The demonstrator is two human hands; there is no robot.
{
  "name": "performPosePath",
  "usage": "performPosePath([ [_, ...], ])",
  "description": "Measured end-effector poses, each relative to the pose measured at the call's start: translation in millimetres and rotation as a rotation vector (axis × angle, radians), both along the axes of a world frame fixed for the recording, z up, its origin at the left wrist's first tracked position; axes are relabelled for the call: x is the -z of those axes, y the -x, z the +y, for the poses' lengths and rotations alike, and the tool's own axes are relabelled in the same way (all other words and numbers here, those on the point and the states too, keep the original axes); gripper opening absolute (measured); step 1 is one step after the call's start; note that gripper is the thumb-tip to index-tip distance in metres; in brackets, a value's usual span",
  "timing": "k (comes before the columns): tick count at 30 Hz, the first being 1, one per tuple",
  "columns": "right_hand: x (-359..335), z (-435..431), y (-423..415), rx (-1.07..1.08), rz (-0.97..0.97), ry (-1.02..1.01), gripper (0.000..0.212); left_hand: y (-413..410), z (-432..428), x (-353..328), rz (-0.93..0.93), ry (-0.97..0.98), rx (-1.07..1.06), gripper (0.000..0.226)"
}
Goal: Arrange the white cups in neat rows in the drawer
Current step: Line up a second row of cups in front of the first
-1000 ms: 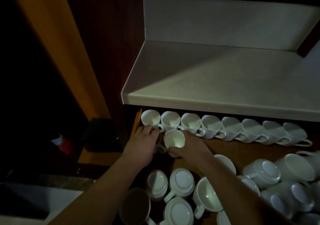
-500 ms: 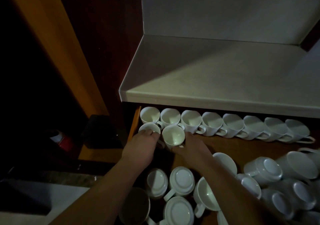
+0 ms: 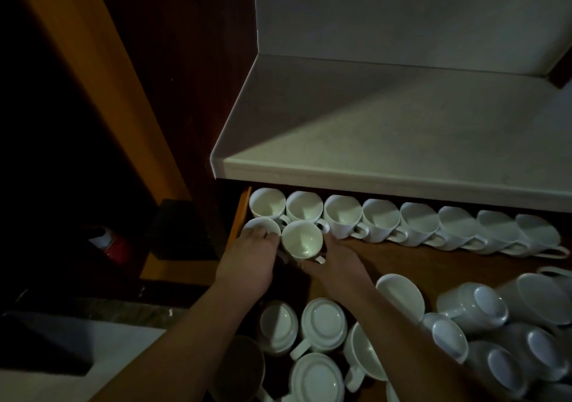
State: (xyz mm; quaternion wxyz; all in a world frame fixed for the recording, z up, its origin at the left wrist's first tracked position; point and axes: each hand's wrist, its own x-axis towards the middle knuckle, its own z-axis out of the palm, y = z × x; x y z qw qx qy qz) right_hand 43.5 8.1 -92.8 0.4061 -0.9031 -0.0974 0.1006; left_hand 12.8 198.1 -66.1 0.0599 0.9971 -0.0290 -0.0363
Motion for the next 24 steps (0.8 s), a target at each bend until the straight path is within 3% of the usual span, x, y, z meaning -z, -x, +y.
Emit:
performPosePath([
  [3,-4.5,-2.5,0.3,-0.031,0.016,0.015,0.047,0.1,0.7,0.0,-0.005,0.022,0.004,0.045],
  [7,-42.0,-19.6,-2.2,-0.046,0.072,0.217,0.043,-3.5,-2.8,-25.0,-0.038,0.165,0.022,0.053],
  [10,-83.6,-52.3,-0.3,0.023,0.119,0.288,0.025,-12.7,-16.0,-45.8,-0.041,0.193,0.082,0.047],
  [17,-91.9,-105.0,26.6,-0.019,0.128,0.703,0.059,-24.8,-52.5,-25.0,0.034,0.144,0.216,0.040],
  [21,-82.9,-96.2,43.1,0.040,0.224,0.698,0.043,-30.0,-52.3,-13.1,0.003,0.070,0.195,0.043],
  [24,-80.3,-87.5,44.8,0.012,0.271,0.706,0.039,-30.9,-48.9,-10.7,-0.025,0.076,0.206,0.028],
])
